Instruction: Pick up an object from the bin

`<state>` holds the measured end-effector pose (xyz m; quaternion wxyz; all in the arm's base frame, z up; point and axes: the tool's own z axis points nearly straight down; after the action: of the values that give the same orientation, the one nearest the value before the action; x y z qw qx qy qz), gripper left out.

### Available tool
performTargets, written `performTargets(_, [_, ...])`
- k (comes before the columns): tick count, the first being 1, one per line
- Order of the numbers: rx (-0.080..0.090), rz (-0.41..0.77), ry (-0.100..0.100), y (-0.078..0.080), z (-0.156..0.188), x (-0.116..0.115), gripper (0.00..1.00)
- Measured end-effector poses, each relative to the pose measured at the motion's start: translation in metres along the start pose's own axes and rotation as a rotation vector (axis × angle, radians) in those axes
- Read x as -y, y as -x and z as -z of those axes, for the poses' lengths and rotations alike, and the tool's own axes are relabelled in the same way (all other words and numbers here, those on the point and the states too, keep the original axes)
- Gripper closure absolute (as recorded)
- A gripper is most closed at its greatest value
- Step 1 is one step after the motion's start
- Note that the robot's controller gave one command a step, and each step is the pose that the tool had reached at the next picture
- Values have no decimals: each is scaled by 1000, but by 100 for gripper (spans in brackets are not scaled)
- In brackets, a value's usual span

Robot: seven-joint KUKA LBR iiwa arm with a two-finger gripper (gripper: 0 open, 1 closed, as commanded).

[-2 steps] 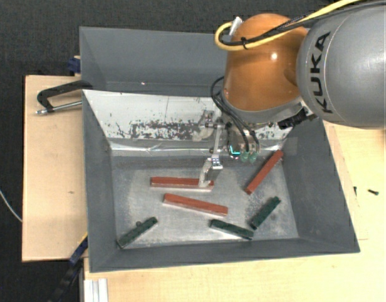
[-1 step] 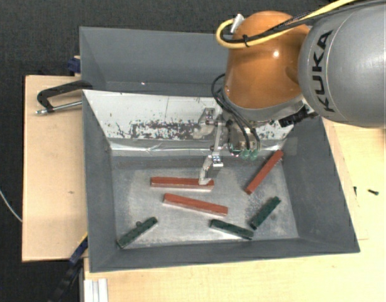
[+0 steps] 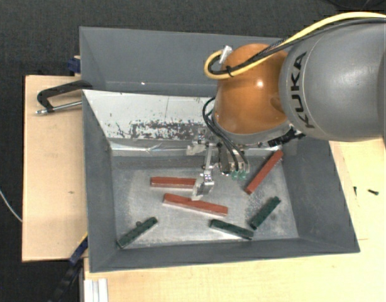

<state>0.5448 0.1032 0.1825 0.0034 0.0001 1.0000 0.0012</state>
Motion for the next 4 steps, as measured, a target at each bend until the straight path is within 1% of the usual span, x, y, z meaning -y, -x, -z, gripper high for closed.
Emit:
performTargets(1, [-2,-45,0,13,-68,7,0])
performTargets(2, [3,-39,1,-3,-101,16,100])
performTargets(3, [3,-39,1,-3,-101,16,100])
performTargets(4, [-10,-26,-2,5,-60,1,100])
